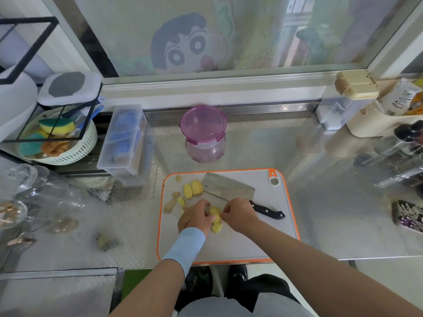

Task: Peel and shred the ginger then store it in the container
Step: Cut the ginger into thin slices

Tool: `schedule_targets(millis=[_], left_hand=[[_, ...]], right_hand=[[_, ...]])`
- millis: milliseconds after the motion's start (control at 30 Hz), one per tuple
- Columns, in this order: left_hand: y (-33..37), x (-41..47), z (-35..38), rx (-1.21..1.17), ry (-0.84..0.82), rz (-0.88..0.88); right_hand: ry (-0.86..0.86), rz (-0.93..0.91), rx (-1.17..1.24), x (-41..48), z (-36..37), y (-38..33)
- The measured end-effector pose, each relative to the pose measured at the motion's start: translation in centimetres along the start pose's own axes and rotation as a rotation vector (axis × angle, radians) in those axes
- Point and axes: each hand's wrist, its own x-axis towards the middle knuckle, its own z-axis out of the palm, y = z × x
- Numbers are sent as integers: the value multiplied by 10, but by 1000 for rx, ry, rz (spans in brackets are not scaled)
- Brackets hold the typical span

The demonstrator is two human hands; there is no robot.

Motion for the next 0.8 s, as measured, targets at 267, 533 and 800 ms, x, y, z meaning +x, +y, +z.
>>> schedule_targets(millis=[267, 533, 800], left_hand=[[-3, 4, -1, 55, -3, 108], [-7, -1, -3, -26, 30, 105], [-15, 7, -12, -118, 14, 34]], right_hand=[[52, -144, -65, 1, 5, 1], [44, -100, -3, 4, 3, -1], [64, -93, -2, 7, 4, 0]])
